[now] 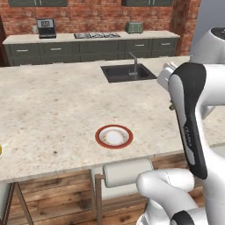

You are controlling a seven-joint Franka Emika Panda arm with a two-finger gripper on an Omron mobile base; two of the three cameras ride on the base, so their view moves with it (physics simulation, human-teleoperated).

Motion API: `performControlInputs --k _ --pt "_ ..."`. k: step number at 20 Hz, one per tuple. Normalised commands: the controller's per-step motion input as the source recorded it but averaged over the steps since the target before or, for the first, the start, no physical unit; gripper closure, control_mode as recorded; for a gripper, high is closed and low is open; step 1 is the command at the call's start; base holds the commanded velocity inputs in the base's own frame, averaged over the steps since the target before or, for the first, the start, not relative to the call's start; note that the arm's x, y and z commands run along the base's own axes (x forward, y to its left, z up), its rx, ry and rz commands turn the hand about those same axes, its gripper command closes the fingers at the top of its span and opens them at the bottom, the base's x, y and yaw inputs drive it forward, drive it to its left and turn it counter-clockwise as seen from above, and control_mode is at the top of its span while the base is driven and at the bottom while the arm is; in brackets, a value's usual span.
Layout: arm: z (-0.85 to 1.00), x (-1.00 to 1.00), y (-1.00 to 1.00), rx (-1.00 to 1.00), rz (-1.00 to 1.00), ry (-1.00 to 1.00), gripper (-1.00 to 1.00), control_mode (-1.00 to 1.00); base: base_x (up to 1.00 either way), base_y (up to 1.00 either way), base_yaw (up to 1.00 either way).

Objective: Transport the steak and lemon wedge to the fridge. Place the steak on the rack containing meat and place the lemon wedge on the rack containing the vegetable, ensuring meats and vegetables are on different racks.

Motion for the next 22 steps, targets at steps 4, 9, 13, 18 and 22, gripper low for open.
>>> performControlInputs --k 4,9,13,18,22 --pt "0.13 -0.10 -0.08 0.00 0.00 -0.02 1.00 1.00 -0.12 -0.67 -0.09" --pt "0.00 0.00 0.00 0.00 0.00 0.00 1.00 1.00 -0.27 -0.71 -0.49" --pt "0.00 0.00 0.00 0.00 0.00 0.00 1.00 1.00 0.00 -0.01 -0.98" --pt "0.00 0.00 0.00 0.00 0.00 0.00 1.00 1.00 0.00 -0.08 -0.98" --pt "0.00 0.00 0.00 0.00 0.00 0.00 1.00 1.00 -0.01 -1.00 -0.12"
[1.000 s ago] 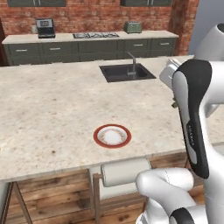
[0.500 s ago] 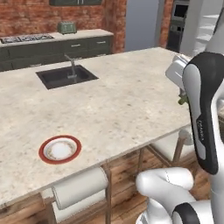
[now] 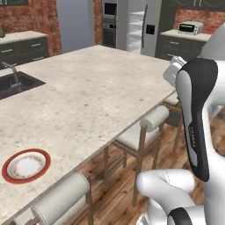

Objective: Transport the steak and lemon wedge to the fridge. Place the steak on the rack containing meat and place the lemon wedge on the rack containing the vegetable, ensuring meats and vegetables are on different racks.

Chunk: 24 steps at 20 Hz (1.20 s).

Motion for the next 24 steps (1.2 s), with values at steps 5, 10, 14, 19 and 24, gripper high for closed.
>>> performControlInputs --k 5,10,14,19,24 --pt "0.00 0.00 0.00 0.00 0.00 0.00 1.00 1.00 -0.04 -1.00 -0.19" --pt "0.00 0.00 0.00 0.00 0.00 0.00 1.00 1.00 0.29 -1.00 -0.14" --pt "0.00 0.00 0.00 0.00 0.00 0.00 1.00 1.00 0.65 -1.00 -0.12" --pt "0.00 0.00 0.00 0.00 0.00 0.00 1.00 1.00 0.97 -1.00 -0.03" --pt "0.00 0.00 0.00 0.00 0.00 0.00 1.00 1.00 1.00 -1.00 0.00"
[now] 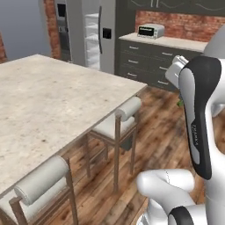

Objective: Transport the steak and lemon wedge to the fridge. Place the steak on the rack containing meat and place the lemon wedge on the rack containing the vegetable, ensuring meats and vegetables are on different racks.

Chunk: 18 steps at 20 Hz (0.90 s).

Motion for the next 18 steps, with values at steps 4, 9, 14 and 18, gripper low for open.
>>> performControlInputs --k 4,9,14,18 --pt "0.00 0.00 0.00 0.00 0.00 0.00 1.00 1.00 1.00 -1.00 0.00" --pt "0.00 0.00 0.00 0.00 0.00 0.00 1.00 1.00 1.00 -1.00 0.00" --pt "0.00 0.00 0.00 0.00 0.00 0.00 1.00 1.00 1.00 -1.00 0.00" --pt "0.00 0.00 0.00 0.00 0.00 0.00 1.00 1.00 1.00 -1.00 0.00"
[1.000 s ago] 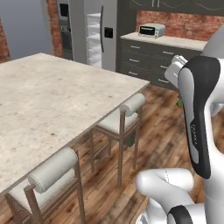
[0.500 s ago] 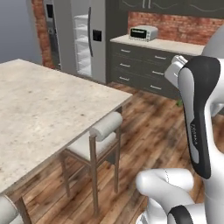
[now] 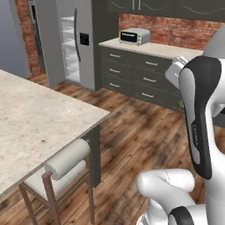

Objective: Transport the steak and lemon wedge to the fridge. Place the steak on the rack containing meat and place the lemon wedge on the rack containing the vegetable, ensuring meats and vegetables are on different racks.

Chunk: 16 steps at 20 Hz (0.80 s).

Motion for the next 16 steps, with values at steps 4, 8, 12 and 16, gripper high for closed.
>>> performControlInputs --k 4,8,12,16 --pt "0.00 0.00 0.00 0.00 0.00 0.00 1.00 1.00 1.00 -1.00 0.00" --pt "0.00 0.00 0.00 0.00 0.00 0.00 1.00 1.00 1.00 -1.00 0.00" --pt "0.00 0.00 0.00 0.00 0.00 0.00 1.00 1.00 1.00 -1.00 0.05" --pt "0.00 0.00 0.00 0.00 0.00 0.00 1.00 1.00 1.00 -0.78 0.22"
